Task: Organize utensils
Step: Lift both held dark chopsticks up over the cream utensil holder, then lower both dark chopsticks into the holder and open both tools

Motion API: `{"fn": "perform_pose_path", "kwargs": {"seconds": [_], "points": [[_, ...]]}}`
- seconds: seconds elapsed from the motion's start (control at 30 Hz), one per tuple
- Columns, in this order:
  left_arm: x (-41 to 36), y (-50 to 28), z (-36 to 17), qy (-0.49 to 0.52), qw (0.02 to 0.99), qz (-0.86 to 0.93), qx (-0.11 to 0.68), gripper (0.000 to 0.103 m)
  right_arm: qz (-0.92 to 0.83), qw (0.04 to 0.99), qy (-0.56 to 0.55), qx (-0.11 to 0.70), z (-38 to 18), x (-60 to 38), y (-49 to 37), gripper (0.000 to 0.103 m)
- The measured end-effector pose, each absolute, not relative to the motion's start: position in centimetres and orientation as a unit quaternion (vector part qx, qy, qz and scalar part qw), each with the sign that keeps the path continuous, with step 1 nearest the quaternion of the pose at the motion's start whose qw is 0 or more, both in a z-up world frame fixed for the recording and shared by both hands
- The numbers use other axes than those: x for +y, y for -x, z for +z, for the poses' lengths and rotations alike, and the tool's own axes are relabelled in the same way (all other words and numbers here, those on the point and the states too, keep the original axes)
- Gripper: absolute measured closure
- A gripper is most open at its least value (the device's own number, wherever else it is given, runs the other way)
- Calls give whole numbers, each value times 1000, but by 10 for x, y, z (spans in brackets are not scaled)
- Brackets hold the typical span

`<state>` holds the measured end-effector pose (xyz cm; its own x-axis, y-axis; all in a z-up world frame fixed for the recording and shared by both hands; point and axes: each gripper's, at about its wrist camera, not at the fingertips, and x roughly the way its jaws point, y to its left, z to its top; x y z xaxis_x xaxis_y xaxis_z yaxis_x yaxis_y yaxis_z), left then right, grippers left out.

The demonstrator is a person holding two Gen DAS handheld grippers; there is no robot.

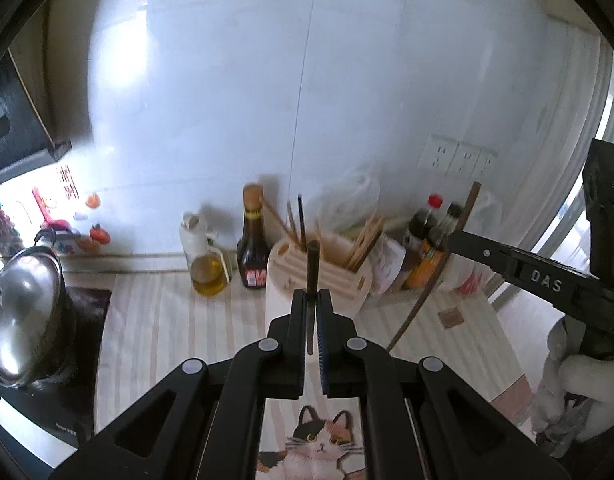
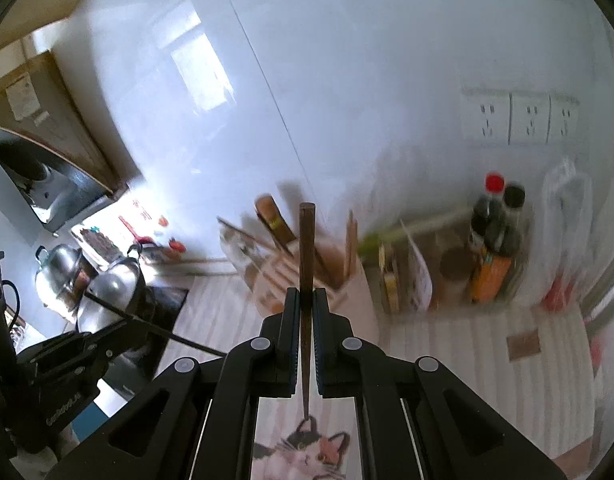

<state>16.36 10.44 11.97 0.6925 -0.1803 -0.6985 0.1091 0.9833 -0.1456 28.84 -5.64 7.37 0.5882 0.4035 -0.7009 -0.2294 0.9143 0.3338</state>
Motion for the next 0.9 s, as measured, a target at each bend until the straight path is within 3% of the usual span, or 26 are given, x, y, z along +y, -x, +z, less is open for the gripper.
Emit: {"fn": "perform_pose_path", "kwargs": {"seconds": [0.43, 0.9], "points": [[106, -202, 190, 58, 943, -74, 320, 101, 165, 920, -102, 340, 161, -60, -335, 97], [94, -263, 213, 43, 952, -70, 293, 101, 138, 927, -113, 331, 156, -66, -386, 97]]}}
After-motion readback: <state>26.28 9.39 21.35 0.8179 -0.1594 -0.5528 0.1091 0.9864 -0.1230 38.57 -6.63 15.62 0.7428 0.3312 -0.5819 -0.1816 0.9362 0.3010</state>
